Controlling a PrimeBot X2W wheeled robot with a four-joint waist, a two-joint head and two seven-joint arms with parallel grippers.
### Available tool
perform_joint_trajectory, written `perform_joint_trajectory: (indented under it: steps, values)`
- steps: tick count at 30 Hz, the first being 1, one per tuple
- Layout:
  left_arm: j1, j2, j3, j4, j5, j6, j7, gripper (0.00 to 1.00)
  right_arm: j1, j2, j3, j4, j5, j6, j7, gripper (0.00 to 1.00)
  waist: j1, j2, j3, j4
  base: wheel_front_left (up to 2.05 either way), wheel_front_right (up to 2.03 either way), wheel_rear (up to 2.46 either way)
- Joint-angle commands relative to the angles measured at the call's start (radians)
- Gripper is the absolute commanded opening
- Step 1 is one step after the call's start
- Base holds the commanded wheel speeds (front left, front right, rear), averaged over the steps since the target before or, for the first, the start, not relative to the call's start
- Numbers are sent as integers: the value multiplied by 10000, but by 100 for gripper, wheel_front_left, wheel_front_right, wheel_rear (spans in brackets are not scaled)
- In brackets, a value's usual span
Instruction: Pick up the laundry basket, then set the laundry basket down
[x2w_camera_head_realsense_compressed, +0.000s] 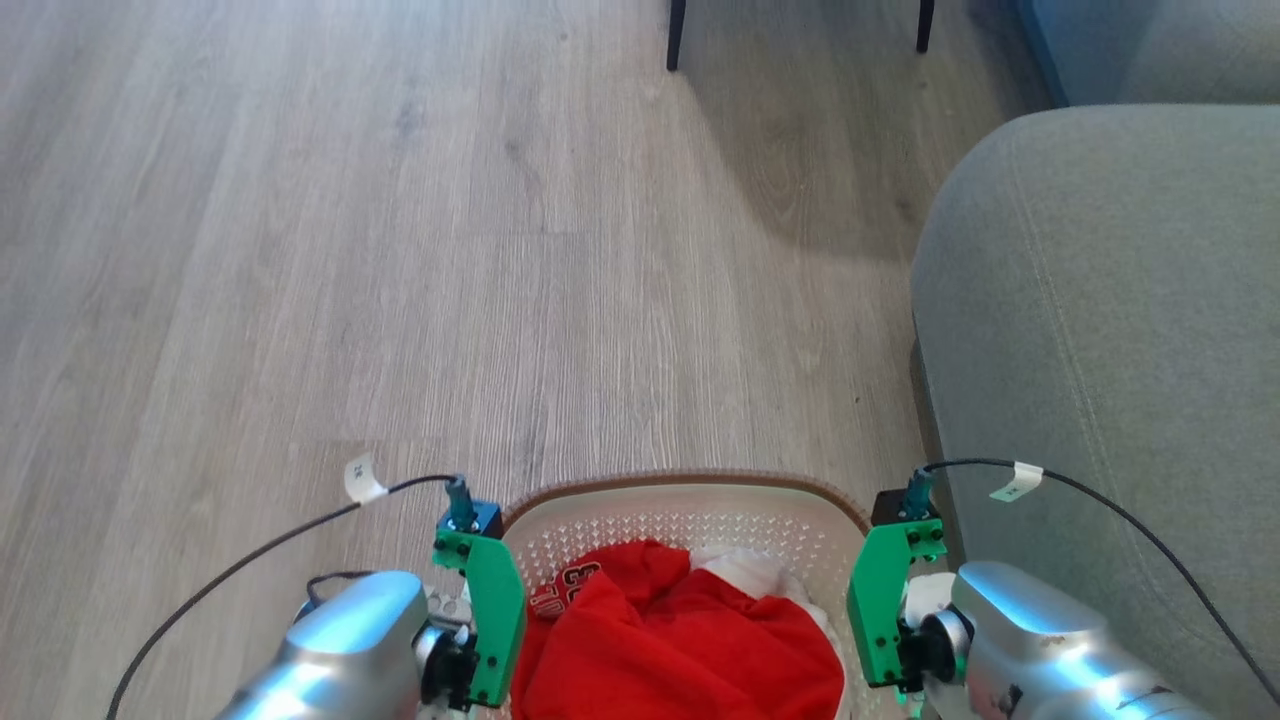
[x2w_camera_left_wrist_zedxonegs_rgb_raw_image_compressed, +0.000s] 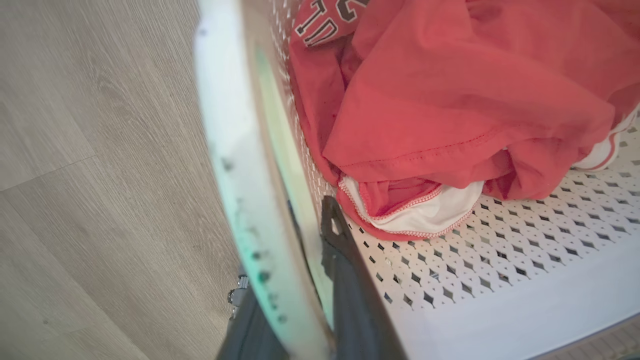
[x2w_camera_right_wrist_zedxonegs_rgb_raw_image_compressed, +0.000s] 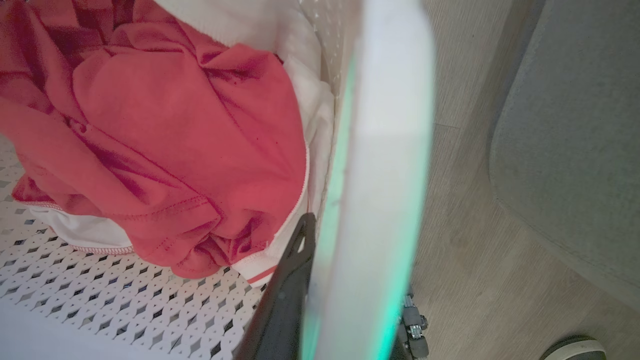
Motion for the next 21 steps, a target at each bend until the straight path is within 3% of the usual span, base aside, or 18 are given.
perform_joint_trajectory:
  steps: [1, 21]
  values:
    - [-258, -80, 25, -505, -10, -328, 28, 0, -278, 460, 68, -586, 52, 73, -136, 0, 1, 0, -120, 25, 0, 0, 0]
    - [65, 98, 15, -623, -36, -329, 15, 0, -200, 462, 449, -590, 406, 73, -370, 0, 1, 0, -288, -15, 0, 0, 0]
